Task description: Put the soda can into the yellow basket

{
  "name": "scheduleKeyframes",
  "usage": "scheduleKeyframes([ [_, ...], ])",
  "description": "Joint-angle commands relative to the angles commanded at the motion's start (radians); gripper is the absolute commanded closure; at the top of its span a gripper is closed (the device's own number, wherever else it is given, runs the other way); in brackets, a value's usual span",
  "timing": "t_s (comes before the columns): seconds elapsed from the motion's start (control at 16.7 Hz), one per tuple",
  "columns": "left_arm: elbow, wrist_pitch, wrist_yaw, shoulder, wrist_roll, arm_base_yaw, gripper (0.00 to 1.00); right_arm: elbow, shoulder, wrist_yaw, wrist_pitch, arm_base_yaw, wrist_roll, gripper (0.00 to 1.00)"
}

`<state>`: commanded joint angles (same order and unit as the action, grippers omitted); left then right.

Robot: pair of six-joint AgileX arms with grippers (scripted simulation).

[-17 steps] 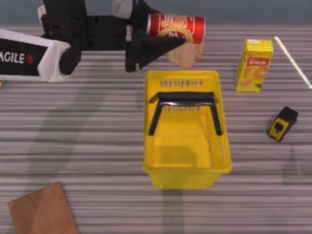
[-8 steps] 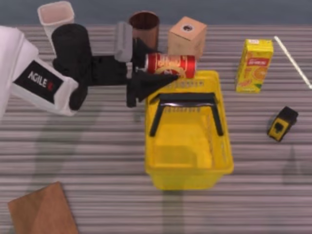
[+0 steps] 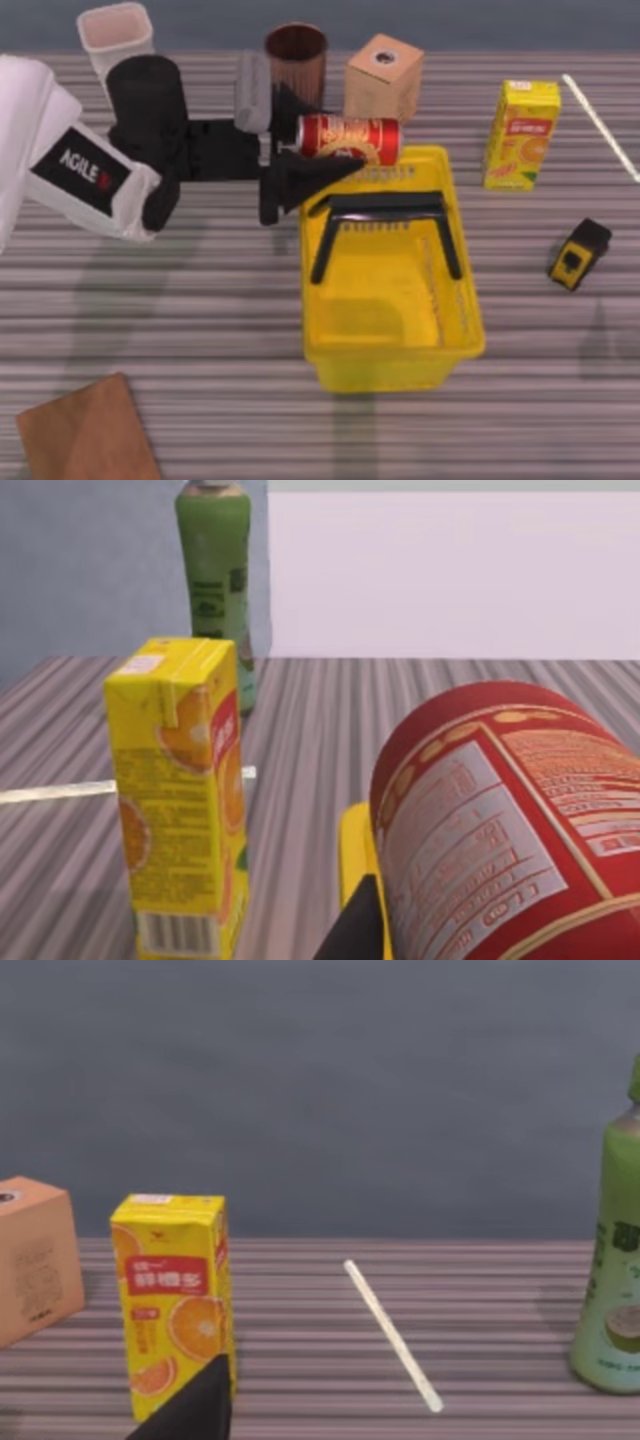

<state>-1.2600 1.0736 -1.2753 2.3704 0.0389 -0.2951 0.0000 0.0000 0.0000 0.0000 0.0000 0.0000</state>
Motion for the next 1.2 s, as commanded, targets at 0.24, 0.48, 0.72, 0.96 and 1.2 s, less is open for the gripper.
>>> scheduleKeyframes([
  [0.24,0.000,0.000,0.000,0.000,0.000,0.000,0.47,0.000,0.000,0.000,0.000,0.000,0.000,0.00],
  [0.48,0.000,0.000,0.000,0.000,0.000,0.000,0.17,0.000,0.000,0.000,0.000,0.000,0.000,0.00],
  [0.72,0.000,0.000,0.000,0.000,0.000,0.000,0.00,0.000,0.000,0.000,0.000,0.000,0.000,0.00],
  [0.96,0.000,0.000,0.000,0.000,0.000,0.000,0.00,0.000,0.000,0.000,0.000,0.000,0.000,0.00],
  [1.2,-0.001,-0.002,0.002,-0.004,0.001,-0.003,0.00,0.000,0.000,0.000,0.000,0.000,0.000,0.00],
])
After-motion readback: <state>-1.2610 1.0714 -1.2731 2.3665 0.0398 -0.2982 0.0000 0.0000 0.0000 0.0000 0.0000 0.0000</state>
